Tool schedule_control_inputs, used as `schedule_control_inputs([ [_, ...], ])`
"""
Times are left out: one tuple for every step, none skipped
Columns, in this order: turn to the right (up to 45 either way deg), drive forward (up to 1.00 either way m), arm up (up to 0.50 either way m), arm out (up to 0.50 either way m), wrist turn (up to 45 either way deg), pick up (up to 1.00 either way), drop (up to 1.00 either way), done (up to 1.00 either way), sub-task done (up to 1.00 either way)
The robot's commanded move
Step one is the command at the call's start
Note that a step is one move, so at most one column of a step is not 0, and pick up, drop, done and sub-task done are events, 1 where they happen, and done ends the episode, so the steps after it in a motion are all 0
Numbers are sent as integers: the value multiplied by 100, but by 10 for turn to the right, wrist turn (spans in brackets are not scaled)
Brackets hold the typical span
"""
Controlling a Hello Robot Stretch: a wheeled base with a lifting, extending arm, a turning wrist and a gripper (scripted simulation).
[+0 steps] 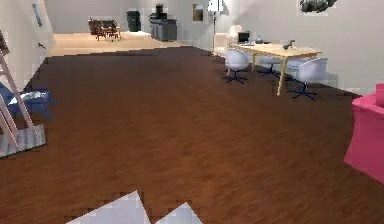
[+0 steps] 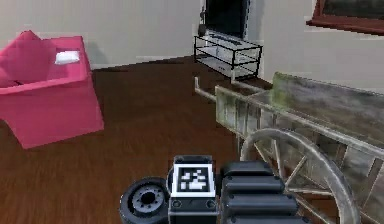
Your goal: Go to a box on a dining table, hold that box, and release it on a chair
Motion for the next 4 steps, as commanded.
schedule_control_inputs([
  [-210,0,0,0,0,0,0,0,0],
  [0,100,0,0,0,0,0,0,0],
  [-30,0,0,0,0,0,0,0,0],
  [0,100,0,0,0,0,0,0,0],
])
